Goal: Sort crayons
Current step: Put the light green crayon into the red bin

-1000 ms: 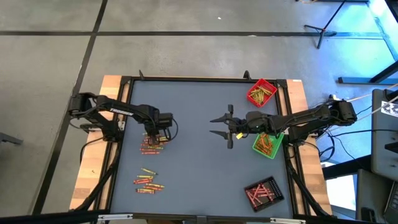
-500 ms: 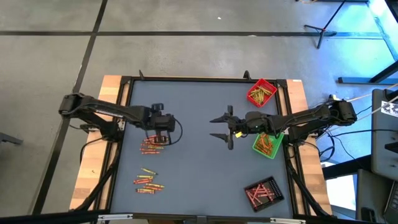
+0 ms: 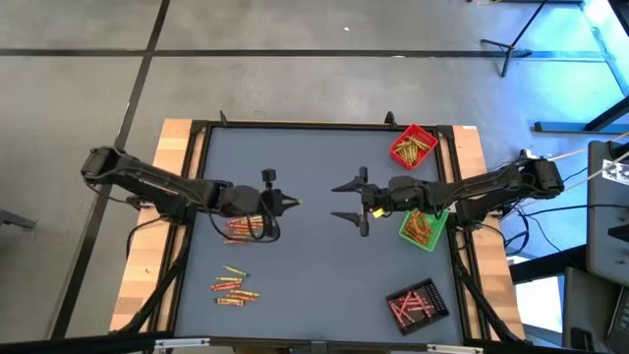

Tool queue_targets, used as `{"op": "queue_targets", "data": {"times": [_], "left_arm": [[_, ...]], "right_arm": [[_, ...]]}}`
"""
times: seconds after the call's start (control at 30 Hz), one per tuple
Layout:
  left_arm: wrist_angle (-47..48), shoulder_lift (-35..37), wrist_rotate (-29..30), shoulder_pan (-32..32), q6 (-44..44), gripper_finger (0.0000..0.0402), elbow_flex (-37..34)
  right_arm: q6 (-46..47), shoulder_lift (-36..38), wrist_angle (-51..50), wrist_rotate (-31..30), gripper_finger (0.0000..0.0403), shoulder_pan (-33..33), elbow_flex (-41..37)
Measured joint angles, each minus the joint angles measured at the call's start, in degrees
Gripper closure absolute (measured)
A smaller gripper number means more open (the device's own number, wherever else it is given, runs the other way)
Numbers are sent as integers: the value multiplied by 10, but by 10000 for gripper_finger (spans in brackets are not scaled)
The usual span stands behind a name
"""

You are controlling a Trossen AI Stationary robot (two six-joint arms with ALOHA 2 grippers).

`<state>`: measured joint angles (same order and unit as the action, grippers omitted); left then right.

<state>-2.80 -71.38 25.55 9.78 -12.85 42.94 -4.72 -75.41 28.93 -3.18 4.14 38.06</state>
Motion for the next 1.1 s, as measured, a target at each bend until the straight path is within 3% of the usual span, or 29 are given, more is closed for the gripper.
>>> {"op": "queue_targets", "data": {"times": [0.2,0.3,0.63,0.87,1.1], "left_arm": [[-241,-17,-87,0,-41,394,-64],[-287,-15,-101,0,-44,394,-74],[-317,-19,-115,7,-39,394,-94],[-316,-19,-115,7,-39,394,-94],[-308,-19,-116,8,-39,394,-93]], "right_arm": [[-16,-35,36,0,114,0,1],[-20,-64,70,-1,115,0,4],[-41,-161,106,1,116,0,65],[-57,-227,105,68,116,0,121],[-35,-247,104,68,124,4,159]]}}
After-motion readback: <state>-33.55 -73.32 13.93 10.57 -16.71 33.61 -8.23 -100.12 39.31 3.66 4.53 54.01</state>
